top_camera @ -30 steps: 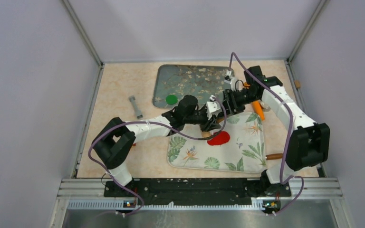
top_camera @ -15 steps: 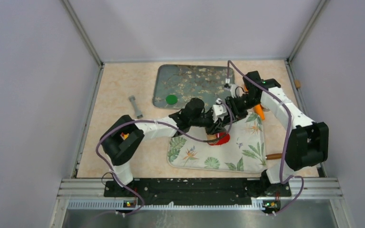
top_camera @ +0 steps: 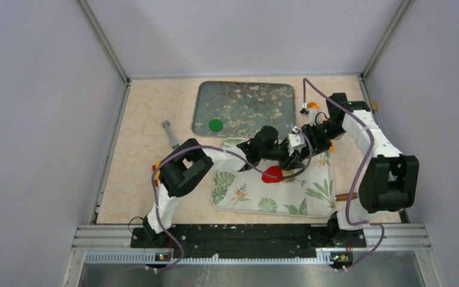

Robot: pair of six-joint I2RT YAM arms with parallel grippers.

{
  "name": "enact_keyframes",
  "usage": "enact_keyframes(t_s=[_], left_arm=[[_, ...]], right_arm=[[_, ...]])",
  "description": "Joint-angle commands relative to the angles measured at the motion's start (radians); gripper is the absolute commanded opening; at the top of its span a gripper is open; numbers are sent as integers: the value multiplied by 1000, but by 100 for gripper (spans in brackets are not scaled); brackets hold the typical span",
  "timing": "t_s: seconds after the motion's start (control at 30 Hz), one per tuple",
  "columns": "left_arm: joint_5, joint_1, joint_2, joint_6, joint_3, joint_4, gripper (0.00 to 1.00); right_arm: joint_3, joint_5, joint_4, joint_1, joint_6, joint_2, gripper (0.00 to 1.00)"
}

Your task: Roll out the dumpling wrappers from the dough

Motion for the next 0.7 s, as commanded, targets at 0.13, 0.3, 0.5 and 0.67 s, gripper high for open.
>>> enact_keyframes(t_s=[0.13,0.3,0.5,0.67], left_arm=[[-17,-29,155,-70,136,102,0],[-21,-57,212,-107,187,118,0],[-19,-76,286,-125,307,116,0],[-19,-84,323,-126,400,104,0]], right_arm=[[-100,164,33,-73,-78,20,0],[-136,211,65,-76,-75,0,0],[-147,257,49,-129,-97,-27,0],[-96,281,15,-163,-116,-38,0]])
